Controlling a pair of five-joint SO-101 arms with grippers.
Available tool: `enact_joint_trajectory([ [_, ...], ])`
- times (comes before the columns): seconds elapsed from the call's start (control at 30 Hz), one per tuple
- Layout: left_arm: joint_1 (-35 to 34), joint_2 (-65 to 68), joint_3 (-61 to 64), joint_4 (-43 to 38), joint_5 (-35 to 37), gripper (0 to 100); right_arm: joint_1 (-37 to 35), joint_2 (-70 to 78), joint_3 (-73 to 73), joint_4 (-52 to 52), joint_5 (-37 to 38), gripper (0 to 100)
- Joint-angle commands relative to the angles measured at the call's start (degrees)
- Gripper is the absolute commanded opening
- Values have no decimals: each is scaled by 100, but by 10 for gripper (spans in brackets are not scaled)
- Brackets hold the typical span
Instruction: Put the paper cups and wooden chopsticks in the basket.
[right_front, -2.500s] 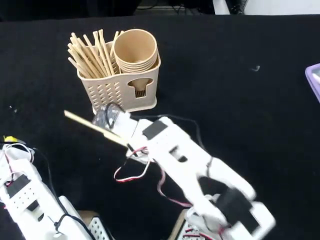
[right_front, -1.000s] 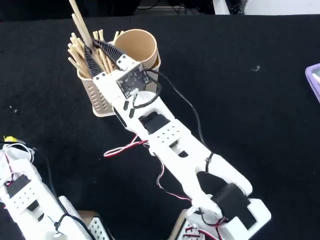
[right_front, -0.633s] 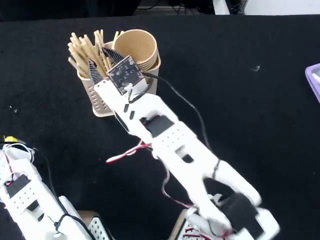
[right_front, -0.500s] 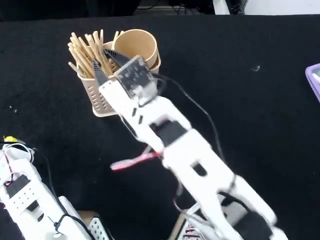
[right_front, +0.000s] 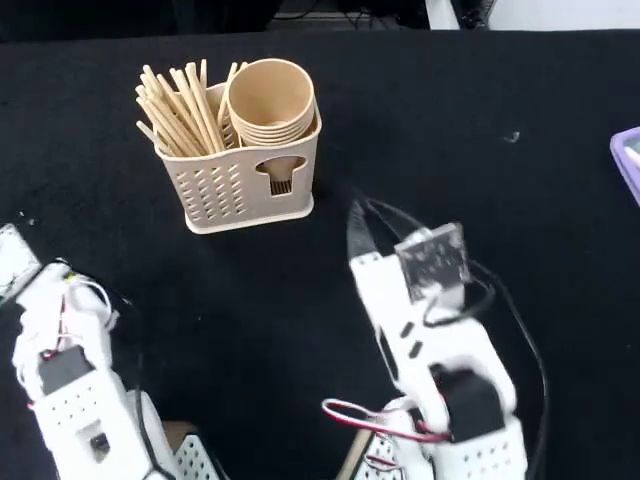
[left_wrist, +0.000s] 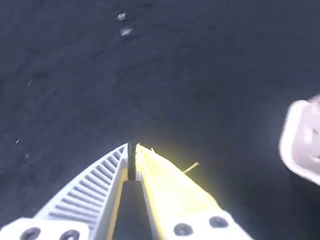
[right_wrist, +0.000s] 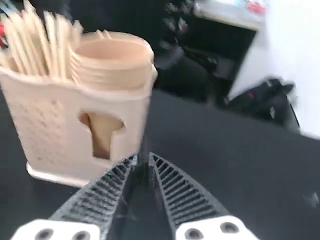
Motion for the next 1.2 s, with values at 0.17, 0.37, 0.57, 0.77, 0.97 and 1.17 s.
enact_joint_trajectory([
  [0.17, 1182, -2734, -31, 1758, -545, 30, 413, -1200, 532, 1407, -53, 12],
  [0.37, 1851, -2453, 66, 1582, -519, 32, 440, -1279, 1156, 1459, -53, 12],
  [0.57, 2642, -2453, 145, 1257, -545, 33, 985, -1279, 2097, 1503, -53, 12],
  [0.77, 3002, -2453, 1270, 589, -545, 30, 1600, -1279, 2422, 1785, -545, 15],
  [0.97, 2905, -2497, 1508, 747, -527, 33, 1600, -1279, 2422, 2347, -976, 15],
  [1.17, 2993, -2857, 1499, 2497, -545, 33, 1635, -1288, 2422, 2629, -932, 12],
])
